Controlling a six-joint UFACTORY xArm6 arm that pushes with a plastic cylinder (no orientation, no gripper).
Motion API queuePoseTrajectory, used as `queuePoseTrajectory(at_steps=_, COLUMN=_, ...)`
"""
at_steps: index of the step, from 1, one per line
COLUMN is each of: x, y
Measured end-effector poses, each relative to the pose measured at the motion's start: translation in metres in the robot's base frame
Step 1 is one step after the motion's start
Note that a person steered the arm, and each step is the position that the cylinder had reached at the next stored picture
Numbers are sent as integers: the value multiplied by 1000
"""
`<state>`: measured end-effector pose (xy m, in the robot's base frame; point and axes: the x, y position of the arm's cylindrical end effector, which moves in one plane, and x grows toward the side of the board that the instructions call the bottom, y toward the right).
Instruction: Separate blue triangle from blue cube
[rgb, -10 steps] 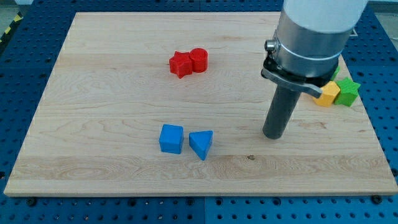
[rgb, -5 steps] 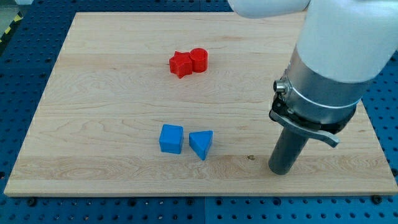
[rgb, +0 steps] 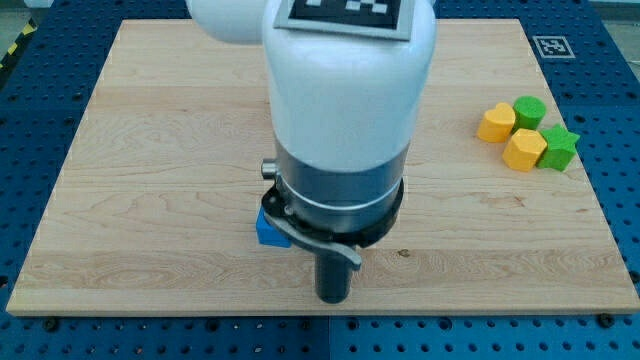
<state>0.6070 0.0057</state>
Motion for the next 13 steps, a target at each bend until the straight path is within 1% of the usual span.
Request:
queuePoseTrajectory(at_steps=1, x=-19, y=2)
queuePoseTrajectory(at_steps=4, x=-21, y=-5)
queuePoseTrajectory(at_steps=6, x=-41, y=-5)
queuePoseTrajectory(at_steps=10, x=-56, y=-5)
queuePoseTrajectory(at_steps=12, x=-61, y=-20)
queuePoseTrajectory(at_steps=13, x=-70, y=-20)
